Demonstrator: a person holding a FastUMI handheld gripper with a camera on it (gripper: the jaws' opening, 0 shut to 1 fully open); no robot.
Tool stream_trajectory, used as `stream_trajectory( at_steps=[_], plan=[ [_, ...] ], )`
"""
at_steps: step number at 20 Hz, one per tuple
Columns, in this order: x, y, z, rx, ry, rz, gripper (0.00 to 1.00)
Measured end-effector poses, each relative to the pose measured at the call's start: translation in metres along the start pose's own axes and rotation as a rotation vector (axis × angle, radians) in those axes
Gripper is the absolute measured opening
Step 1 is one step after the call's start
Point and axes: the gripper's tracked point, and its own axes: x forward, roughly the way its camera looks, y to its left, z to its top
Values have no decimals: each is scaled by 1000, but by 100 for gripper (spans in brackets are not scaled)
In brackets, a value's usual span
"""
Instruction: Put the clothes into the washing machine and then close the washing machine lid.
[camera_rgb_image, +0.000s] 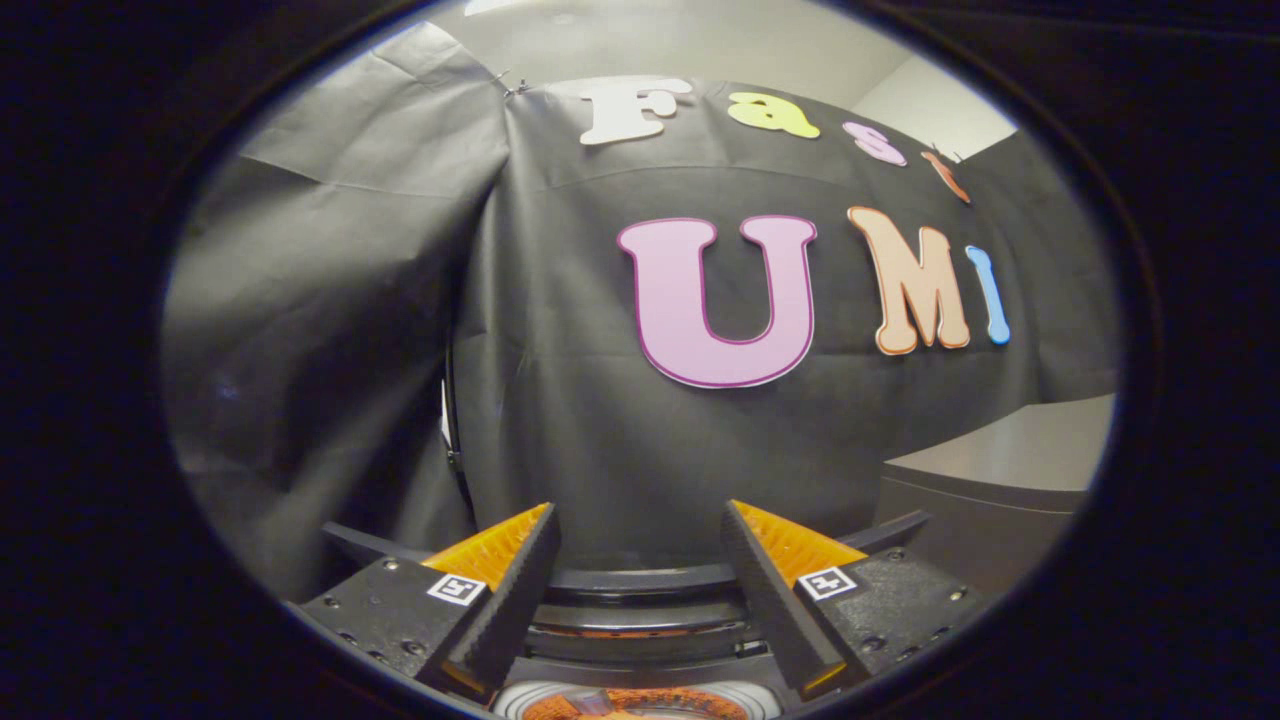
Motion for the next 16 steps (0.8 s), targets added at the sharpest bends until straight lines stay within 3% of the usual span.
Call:
stream_trajectory(
  at_steps=[10, 16],
  plan=[
    [-44, -6, -13, -2, 0, 4, 97],
    [-83, -37, -50, 92, 105, -62, 96]
  ],
)
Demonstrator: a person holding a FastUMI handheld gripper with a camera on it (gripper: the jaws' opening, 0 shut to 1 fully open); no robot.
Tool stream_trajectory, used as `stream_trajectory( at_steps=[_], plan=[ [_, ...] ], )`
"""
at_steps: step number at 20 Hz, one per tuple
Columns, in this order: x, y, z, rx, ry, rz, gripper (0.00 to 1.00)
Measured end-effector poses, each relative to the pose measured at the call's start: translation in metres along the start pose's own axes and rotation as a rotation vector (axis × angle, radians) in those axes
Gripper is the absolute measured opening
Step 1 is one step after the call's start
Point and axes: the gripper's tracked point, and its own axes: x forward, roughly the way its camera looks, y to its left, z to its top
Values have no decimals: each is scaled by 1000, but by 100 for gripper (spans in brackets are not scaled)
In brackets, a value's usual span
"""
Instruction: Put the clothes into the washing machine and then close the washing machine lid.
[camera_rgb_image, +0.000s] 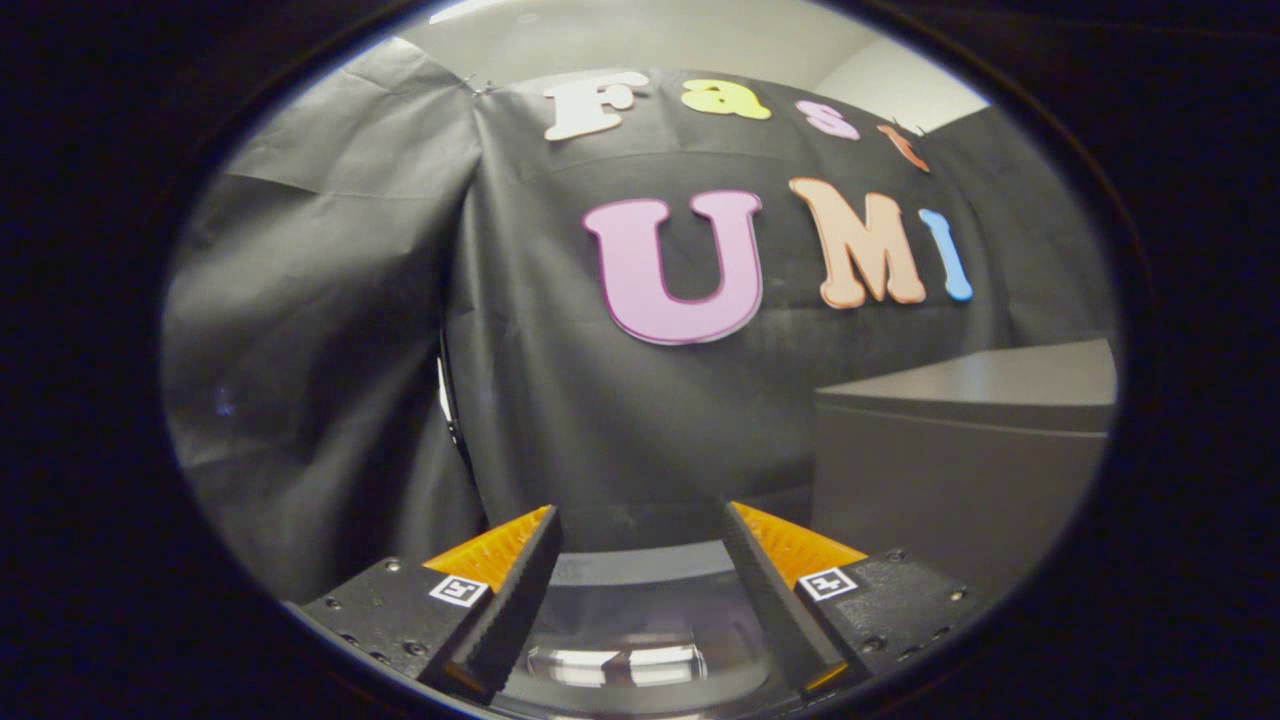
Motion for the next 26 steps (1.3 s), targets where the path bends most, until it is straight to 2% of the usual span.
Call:
stream_trajectory(
  at_steps=[6, 22, 26],
  plan=[
    [-35, -10, 8, -122, -16, 17, 96],
    [-179, -20, 73, -29, -81, 59, 96],
    [-217, -33, 95, -55, -112, 48, 96]
  ],
)
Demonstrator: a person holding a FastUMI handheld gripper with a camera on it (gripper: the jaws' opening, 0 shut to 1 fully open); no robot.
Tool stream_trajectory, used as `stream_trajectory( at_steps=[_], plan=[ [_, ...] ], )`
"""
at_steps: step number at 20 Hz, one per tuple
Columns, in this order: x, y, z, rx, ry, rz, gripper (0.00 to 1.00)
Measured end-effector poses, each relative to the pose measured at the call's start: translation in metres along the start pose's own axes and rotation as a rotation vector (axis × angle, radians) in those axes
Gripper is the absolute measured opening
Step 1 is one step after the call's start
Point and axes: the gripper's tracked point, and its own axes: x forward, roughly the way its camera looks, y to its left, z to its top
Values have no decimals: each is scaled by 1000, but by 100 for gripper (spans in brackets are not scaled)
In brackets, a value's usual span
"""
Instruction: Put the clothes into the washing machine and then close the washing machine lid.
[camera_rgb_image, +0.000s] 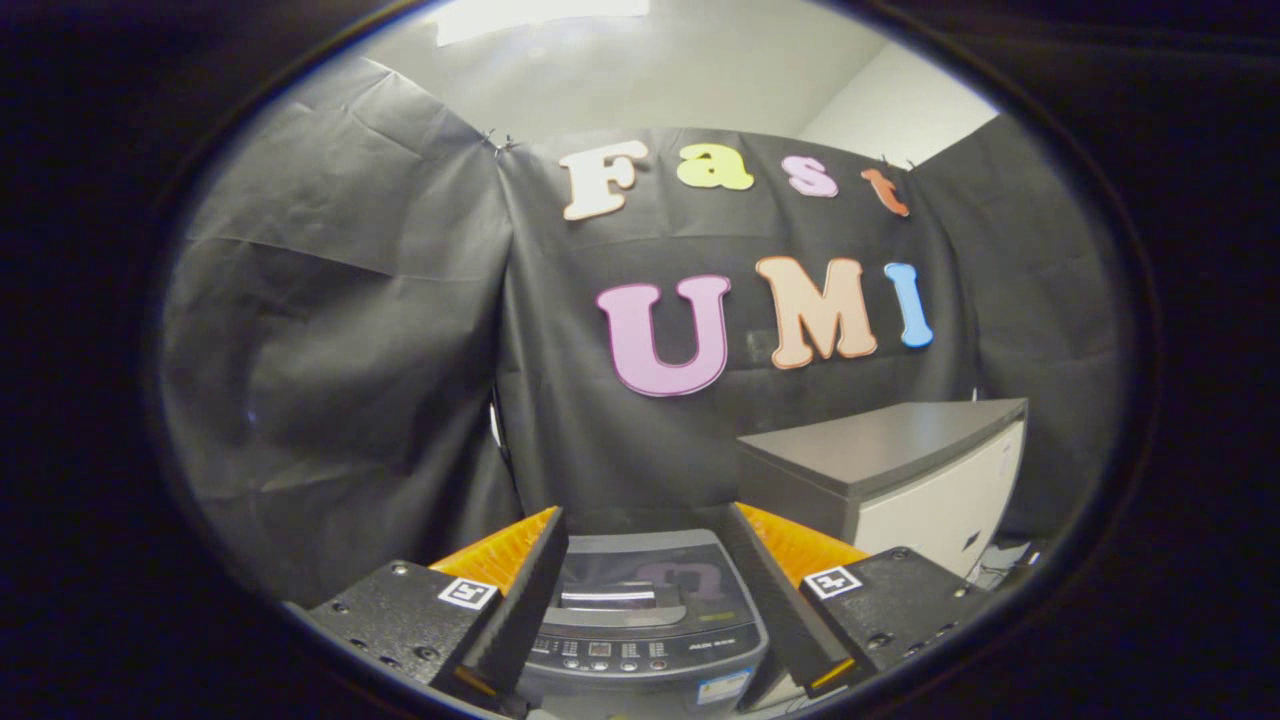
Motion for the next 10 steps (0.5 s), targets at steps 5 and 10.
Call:
stream_trajectory(
  at_steps=[5, 10],
  plan=[
    [-52, -17, 38, -18, -58, -19, 95],
    [-96, -26, 39, -87, 14, -10, 95]
  ],
)
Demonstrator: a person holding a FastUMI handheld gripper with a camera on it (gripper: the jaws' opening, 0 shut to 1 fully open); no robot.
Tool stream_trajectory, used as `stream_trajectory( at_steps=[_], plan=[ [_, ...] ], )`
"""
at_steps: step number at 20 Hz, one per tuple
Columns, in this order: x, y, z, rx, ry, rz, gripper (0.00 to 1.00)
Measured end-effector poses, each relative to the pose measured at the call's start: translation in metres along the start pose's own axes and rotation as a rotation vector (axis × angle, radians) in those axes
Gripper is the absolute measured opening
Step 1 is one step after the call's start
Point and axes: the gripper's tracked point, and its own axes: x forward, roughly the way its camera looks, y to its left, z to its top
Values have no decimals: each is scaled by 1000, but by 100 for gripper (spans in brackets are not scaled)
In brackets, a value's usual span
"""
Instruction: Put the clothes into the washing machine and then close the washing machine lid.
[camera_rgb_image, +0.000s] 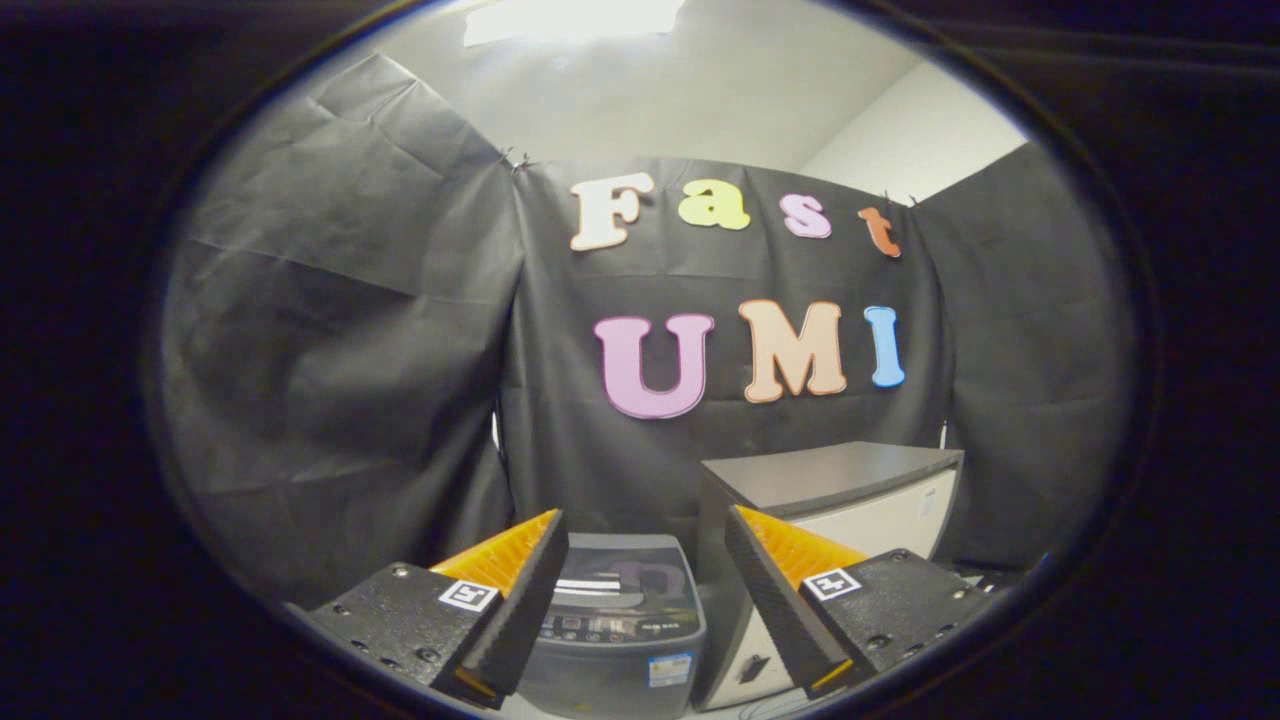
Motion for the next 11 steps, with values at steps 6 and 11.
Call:
stream_trajectory(
  at_steps=[6, 11],
  plan=[
    [-40, -27, 3, -62, 12, -31, 95],
    [-51, -22, -2, -21, 26, 32, 95]
  ],
)
